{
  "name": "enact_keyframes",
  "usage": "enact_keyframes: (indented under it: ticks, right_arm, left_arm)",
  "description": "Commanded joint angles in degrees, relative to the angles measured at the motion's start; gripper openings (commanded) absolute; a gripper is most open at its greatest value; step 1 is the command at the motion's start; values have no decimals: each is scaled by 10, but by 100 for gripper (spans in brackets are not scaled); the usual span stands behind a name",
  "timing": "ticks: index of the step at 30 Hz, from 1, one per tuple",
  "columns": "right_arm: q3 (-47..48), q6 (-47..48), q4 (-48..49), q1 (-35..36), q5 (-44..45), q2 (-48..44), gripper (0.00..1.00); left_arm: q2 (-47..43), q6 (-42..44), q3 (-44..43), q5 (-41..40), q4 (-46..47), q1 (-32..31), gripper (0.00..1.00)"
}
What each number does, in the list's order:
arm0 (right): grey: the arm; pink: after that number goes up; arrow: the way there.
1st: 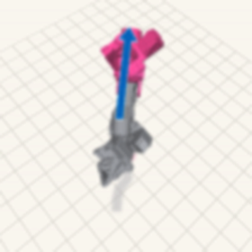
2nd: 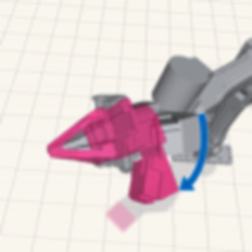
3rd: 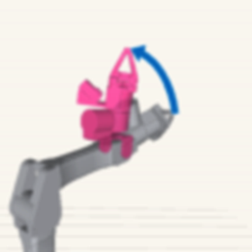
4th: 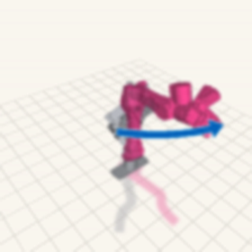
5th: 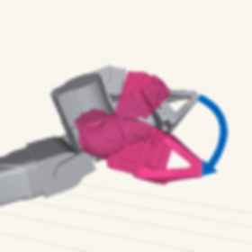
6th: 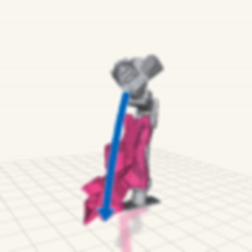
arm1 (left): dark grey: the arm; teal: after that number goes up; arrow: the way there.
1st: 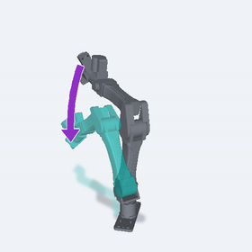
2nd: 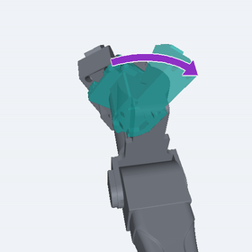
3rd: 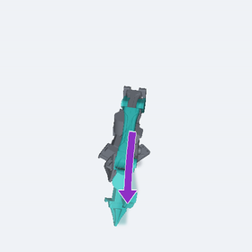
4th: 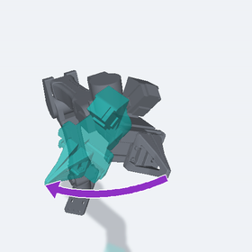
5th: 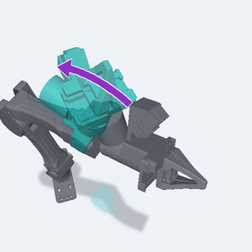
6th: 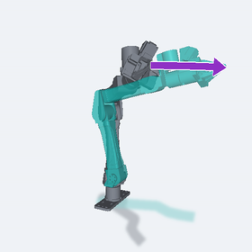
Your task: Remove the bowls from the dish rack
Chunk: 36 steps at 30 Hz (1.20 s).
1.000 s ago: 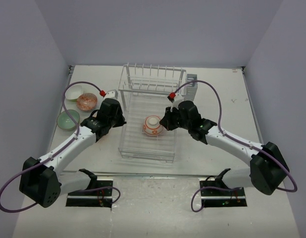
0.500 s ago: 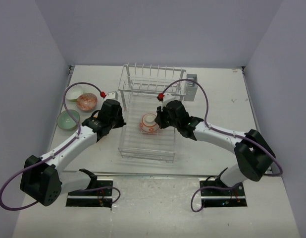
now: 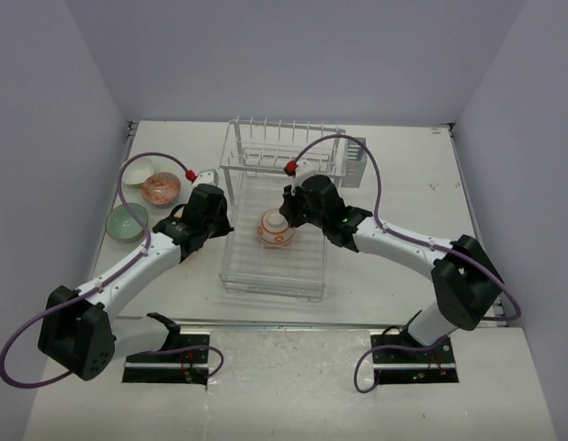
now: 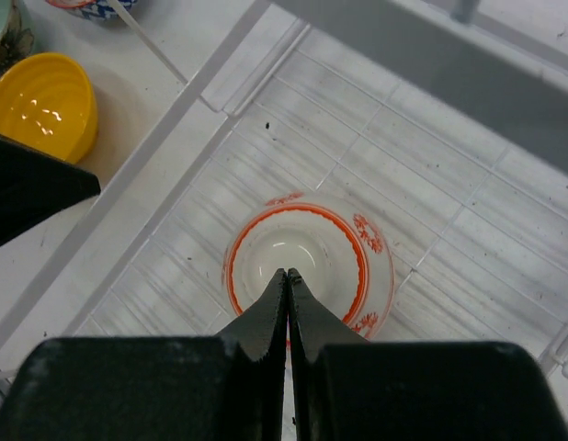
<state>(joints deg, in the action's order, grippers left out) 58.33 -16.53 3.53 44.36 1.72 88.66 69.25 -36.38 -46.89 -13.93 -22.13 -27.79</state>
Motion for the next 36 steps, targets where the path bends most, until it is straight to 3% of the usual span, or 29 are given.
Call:
enact_keyframes:
  ticks: [1,16,36]
  right_arm:
    - [41,15,2,6,-7,25,0]
    - [65,1,13,16,-33,92,0]
    - [1,-9,38,34,-1,68,0]
  left_arm:
    - [1,-1,6,-14,0,-2,0]
    - [1,6,-16,-21,-9,-2,10]
    - [23,0,1,9,12,-2,7]
